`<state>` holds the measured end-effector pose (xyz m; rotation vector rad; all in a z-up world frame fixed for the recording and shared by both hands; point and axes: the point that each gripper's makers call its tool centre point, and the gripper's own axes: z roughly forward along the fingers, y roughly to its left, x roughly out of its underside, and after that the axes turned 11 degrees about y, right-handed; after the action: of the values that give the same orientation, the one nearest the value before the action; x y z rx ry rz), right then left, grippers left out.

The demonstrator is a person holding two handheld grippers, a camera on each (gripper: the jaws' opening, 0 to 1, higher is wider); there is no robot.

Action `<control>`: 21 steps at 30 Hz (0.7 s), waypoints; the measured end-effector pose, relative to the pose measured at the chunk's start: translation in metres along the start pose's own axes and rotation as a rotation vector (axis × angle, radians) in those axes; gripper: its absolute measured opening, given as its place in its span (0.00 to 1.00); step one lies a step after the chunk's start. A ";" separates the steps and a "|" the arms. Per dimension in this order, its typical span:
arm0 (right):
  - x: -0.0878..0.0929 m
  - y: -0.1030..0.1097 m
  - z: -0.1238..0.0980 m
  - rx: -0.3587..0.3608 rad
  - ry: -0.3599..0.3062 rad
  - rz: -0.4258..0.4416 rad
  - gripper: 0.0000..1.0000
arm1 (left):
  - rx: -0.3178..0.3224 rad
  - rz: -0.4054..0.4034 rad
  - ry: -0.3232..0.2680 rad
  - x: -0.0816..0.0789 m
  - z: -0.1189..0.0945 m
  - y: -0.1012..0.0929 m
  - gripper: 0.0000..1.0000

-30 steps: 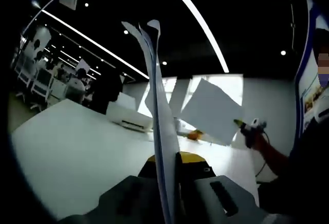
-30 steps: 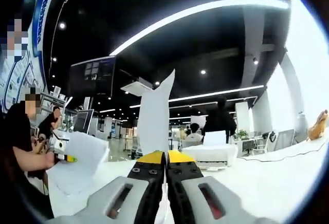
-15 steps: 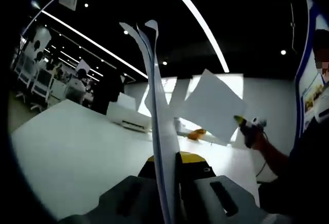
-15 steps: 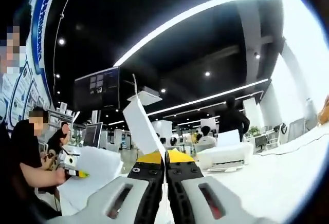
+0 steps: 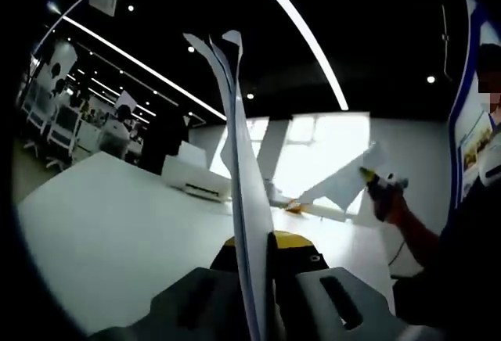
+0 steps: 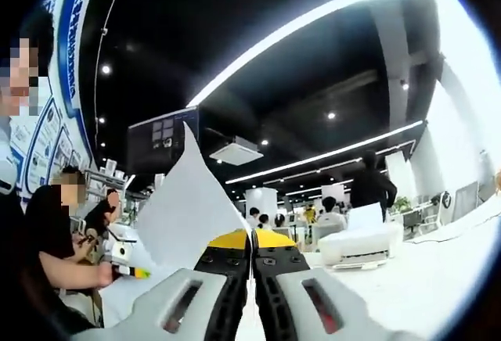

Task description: Organize the stack of printing papers by aligning and flattening the scattered papers on the table

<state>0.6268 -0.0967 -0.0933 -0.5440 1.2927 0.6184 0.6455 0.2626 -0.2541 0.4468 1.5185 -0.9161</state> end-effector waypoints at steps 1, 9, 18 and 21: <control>-0.003 0.004 0.000 -0.007 0.004 -0.021 0.00 | 0.000 0.000 0.000 0.000 0.000 0.000 0.06; -0.019 0.026 0.000 -0.025 0.027 -0.165 0.00 | -0.001 0.001 0.002 0.000 0.000 0.001 0.06; -0.021 0.044 0.005 -0.045 0.059 -0.271 0.00 | 0.000 0.001 0.001 0.000 -0.001 0.002 0.06; -0.024 0.051 0.004 -0.078 0.044 -0.276 0.00 | 0.002 0.001 0.000 0.000 -0.001 0.002 0.06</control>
<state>0.5910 -0.0597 -0.0702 -0.7892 1.2108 0.4299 0.6463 0.2644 -0.2543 0.4488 1.5171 -0.9173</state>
